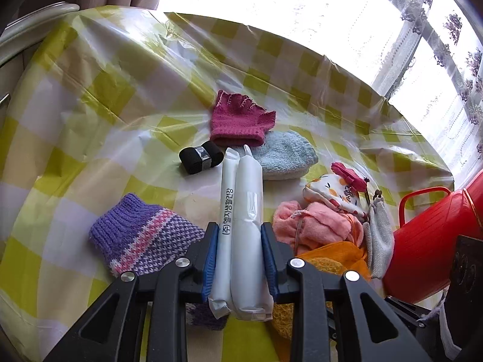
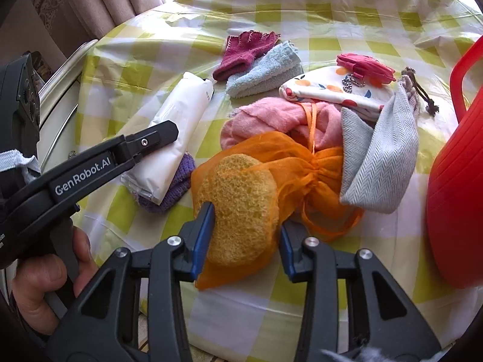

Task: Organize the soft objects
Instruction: 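Grasp the white wrapped packet with the left tool while the right tool grasps the orange mesh sponge bag, then carry the white packet and sponge bag into the purple box and open both tools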

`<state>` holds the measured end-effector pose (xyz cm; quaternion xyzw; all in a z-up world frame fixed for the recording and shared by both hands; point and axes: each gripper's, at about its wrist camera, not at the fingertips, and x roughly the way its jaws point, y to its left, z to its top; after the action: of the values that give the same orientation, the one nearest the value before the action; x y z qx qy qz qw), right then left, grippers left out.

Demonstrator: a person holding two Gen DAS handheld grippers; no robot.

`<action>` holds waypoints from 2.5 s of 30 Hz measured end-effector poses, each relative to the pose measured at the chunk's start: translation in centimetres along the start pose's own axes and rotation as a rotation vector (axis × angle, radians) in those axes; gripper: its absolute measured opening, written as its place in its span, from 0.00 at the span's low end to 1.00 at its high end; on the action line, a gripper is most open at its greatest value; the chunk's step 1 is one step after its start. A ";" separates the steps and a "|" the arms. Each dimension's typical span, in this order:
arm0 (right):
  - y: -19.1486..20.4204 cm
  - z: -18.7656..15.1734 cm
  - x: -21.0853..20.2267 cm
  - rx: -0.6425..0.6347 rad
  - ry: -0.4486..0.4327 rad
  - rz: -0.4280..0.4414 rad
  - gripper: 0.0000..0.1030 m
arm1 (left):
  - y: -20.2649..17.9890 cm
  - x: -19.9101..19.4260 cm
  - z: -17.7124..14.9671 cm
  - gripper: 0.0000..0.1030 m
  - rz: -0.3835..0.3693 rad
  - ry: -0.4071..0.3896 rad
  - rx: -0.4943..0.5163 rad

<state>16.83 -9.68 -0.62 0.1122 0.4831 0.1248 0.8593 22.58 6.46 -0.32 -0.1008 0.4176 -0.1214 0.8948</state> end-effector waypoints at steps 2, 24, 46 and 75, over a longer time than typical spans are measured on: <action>0.1 -0.1 -0.5 -0.003 -0.004 0.014 0.35 | 0.2 -0.6 -0.5 0.28 0.007 -0.015 -0.015; -0.1 -4.8 -8.2 -0.043 -0.049 0.090 0.19 | -2.2 -8.0 -6.4 0.28 -0.048 -0.059 -0.039; -9.5 -10.6 -20.5 0.046 -0.157 -0.105 0.19 | -13.7 -11.6 -11.3 0.28 -0.203 0.019 0.160; -30.0 -16.6 -32.7 0.393 -0.195 -0.650 0.19 | -36.9 -9.8 -17.8 0.29 -0.511 0.171 0.610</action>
<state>-10.62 -47.32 7.77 0.1271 0.4244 -0.2601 0.8580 -2.18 -27.07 5.99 0.0794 0.3971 -0.4661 0.7866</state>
